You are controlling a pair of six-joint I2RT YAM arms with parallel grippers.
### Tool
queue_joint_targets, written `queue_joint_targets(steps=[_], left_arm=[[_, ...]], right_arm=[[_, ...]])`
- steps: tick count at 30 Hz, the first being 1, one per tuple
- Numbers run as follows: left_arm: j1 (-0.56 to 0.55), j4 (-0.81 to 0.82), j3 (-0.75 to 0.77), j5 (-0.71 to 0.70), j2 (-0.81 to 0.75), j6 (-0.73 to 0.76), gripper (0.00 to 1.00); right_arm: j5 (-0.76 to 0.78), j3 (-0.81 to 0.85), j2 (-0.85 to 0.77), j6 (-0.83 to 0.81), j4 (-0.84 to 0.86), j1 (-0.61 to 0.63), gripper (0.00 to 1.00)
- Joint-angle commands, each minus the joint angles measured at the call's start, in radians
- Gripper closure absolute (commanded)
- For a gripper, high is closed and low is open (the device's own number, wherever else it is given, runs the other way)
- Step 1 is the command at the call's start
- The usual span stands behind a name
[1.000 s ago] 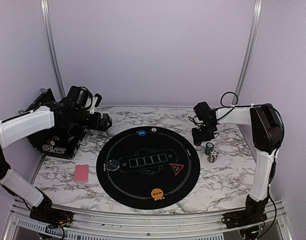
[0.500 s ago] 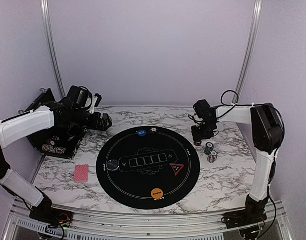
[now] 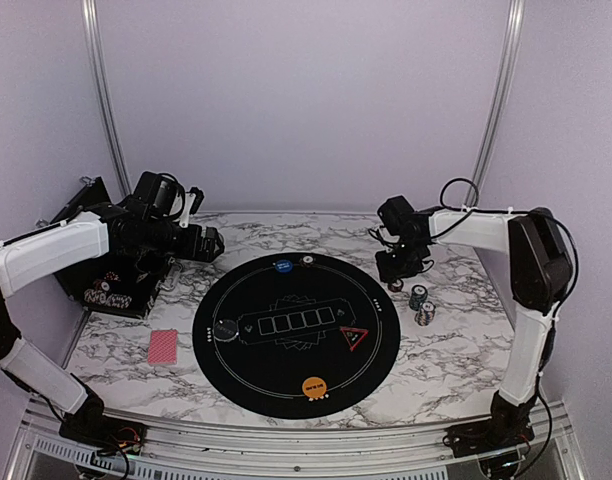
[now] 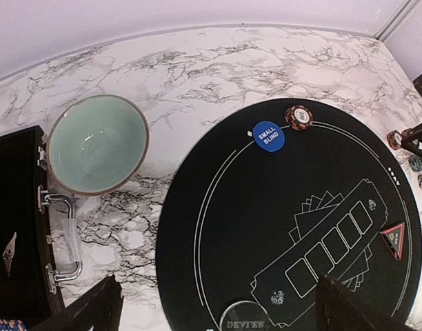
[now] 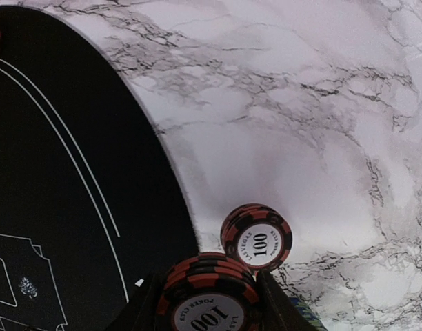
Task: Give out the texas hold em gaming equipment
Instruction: Pick up the poker chip from the pile of poker chips, then place the poker chips pile in the big blind area.
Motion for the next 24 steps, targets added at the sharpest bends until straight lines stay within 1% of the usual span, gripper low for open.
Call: queue_joint_targets(steps=[1,10,16,24], left_arm=[[0.005,-0.011,0.004,0.013,0.004,-0.001,0.01],[0.005,-0.012,0.005,0.012,0.003,-0.002,0.01],[0.005,-0.011,0.005,0.009,0.003,-0.004,0.01],[0.004,-0.012,0.005,0.006,0.002,-0.004,0.01]], right_arm=[[0.019,0.032,-0.072,0.02,-0.026,0.05,0.74],[0.028,-0.039,-0.157,0.06,-0.05,0.181,0.74],[0.03,-0.119,-0.236,0.12,-0.054,0.274,0.74],[0.043,-0.231,-0.308,0.229,-0.057,0.44,0.74]])
